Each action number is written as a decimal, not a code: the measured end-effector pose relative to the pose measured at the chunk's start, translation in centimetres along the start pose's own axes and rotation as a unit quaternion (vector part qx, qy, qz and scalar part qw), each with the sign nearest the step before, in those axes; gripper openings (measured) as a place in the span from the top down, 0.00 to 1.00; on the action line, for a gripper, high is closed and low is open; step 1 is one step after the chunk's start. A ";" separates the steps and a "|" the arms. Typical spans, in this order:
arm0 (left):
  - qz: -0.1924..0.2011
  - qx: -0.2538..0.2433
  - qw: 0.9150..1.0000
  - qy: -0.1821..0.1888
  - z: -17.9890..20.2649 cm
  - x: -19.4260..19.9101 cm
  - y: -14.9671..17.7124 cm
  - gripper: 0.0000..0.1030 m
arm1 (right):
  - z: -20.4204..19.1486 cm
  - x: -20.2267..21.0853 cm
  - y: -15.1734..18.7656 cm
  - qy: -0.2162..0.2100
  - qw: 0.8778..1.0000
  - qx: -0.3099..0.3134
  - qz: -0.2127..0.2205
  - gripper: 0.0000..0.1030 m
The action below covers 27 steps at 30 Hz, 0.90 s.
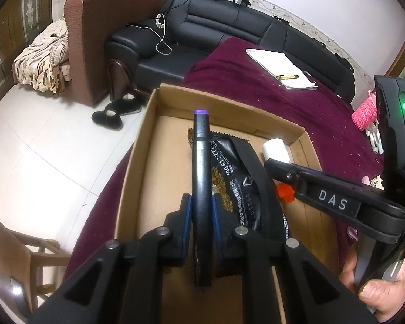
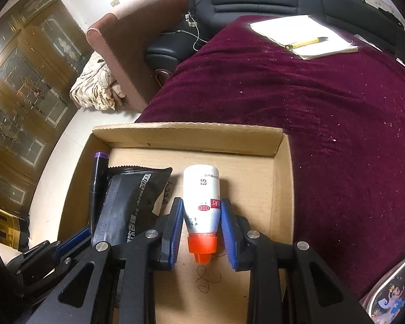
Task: Organize objects
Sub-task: 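Open the left gripper releasing the marker while the right releases the bottle into the tray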
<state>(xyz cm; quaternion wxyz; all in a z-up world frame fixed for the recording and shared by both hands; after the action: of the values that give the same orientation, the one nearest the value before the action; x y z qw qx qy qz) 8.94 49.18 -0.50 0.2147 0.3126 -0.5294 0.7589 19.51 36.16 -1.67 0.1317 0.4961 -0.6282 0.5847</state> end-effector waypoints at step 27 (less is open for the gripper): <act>0.057 -0.046 0.997 0.021 5.1 7.6 1.7 0.66 | 3.0 10.3 3.9 -0.065 0.997 -0.033 0.040 0.69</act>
<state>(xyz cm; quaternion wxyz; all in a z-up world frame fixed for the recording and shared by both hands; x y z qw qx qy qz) 3.69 43.73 4.96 0.1964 0.2562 -0.5762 0.7509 12.85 28.08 2.82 0.0834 0.5030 -0.6739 0.5346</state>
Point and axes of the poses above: each gripper's, at about its wrist camera, not at the fingertips, and x roughly against the way its jaws point, z to its right, y to its underside, the point moved 4 cm from there along -x, roughly the way its jaws point, and after that the axes turned 11 degrees about z, right-handed, at the moved point
